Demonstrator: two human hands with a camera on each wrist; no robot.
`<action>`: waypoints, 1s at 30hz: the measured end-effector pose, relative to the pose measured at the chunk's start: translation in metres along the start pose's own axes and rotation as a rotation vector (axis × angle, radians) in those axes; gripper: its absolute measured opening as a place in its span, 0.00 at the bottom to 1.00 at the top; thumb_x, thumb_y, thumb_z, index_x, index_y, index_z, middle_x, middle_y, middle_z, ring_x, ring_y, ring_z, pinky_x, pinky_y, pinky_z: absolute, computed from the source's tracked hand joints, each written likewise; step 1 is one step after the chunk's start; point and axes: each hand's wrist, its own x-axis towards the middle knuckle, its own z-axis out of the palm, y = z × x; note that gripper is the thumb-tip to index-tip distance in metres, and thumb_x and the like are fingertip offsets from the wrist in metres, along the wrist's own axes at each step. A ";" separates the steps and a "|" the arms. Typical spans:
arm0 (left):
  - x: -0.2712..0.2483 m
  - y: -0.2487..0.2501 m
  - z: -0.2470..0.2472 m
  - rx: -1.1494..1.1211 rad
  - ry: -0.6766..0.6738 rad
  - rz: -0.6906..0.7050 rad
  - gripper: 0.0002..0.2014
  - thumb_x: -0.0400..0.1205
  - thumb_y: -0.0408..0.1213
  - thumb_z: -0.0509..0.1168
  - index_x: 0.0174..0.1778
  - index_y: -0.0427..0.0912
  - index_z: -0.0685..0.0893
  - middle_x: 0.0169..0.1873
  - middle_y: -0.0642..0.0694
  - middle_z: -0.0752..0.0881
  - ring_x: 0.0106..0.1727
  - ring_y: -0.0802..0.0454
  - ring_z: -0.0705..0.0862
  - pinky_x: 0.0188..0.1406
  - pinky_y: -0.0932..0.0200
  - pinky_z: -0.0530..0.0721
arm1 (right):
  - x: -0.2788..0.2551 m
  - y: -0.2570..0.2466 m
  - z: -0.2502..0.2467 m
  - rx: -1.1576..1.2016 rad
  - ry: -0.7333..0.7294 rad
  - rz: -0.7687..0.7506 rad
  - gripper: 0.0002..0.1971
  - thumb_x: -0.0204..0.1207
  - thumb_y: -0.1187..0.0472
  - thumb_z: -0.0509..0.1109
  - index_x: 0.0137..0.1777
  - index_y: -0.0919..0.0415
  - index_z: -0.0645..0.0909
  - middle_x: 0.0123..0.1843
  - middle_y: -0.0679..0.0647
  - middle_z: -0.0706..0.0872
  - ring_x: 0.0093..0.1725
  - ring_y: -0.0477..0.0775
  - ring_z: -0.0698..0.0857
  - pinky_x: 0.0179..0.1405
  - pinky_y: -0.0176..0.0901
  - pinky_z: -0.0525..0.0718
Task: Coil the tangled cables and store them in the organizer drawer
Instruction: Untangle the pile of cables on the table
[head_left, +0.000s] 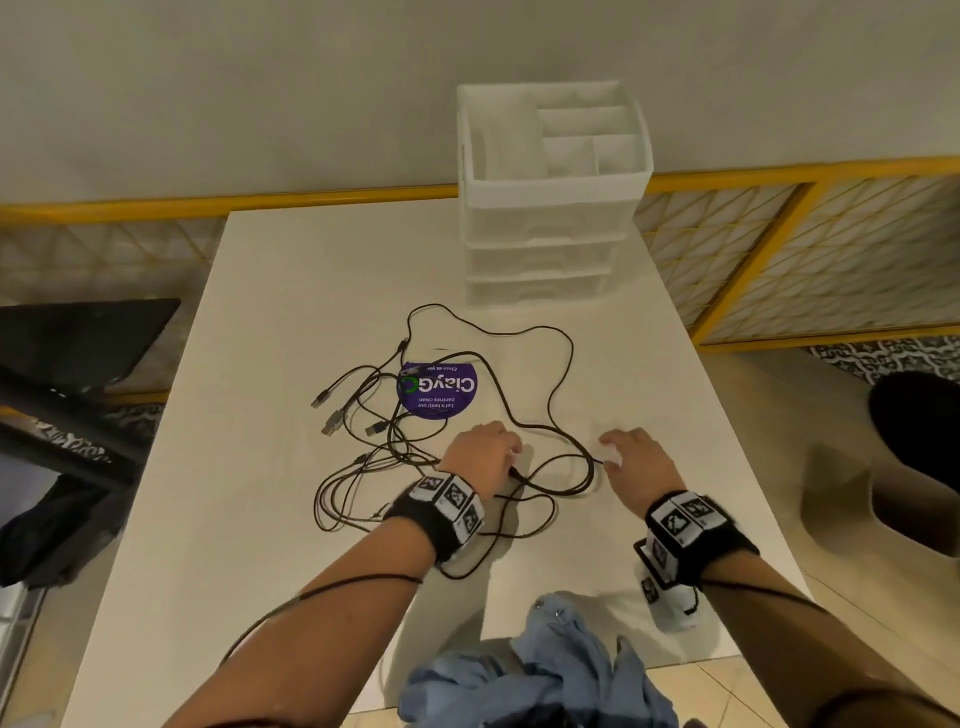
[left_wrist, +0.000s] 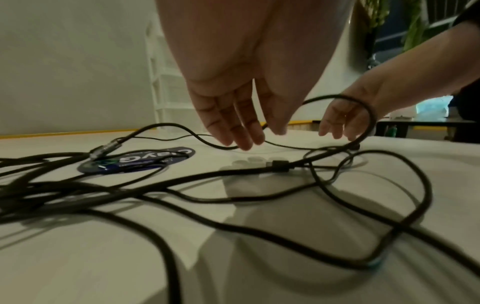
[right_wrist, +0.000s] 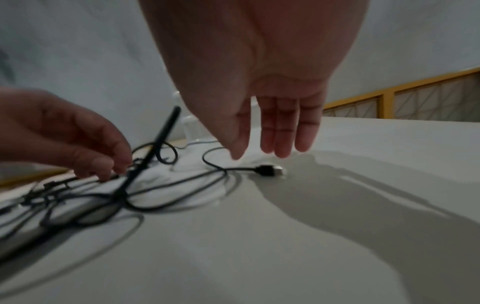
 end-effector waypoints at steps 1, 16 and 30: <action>0.004 0.001 0.003 0.038 -0.063 -0.018 0.15 0.83 0.36 0.60 0.65 0.41 0.79 0.62 0.40 0.79 0.63 0.41 0.78 0.61 0.50 0.74 | 0.000 0.006 0.004 -0.036 -0.068 0.014 0.19 0.78 0.62 0.63 0.69 0.58 0.74 0.66 0.62 0.76 0.65 0.64 0.76 0.66 0.51 0.74; -0.003 -0.010 -0.005 -0.436 0.120 -0.184 0.03 0.75 0.36 0.69 0.43 0.44 0.83 0.44 0.45 0.88 0.49 0.48 0.86 0.49 0.57 0.80 | -0.012 -0.022 -0.053 1.160 0.181 0.026 0.06 0.75 0.68 0.67 0.40 0.59 0.83 0.43 0.61 0.90 0.44 0.54 0.88 0.40 0.34 0.85; -0.047 -0.002 -0.141 -1.239 0.852 -0.147 0.05 0.83 0.30 0.60 0.45 0.46 0.76 0.27 0.44 0.81 0.25 0.49 0.82 0.30 0.56 0.87 | 0.002 -0.077 -0.078 1.293 0.210 -0.135 0.09 0.82 0.61 0.60 0.50 0.56 0.82 0.28 0.50 0.70 0.19 0.45 0.67 0.18 0.33 0.69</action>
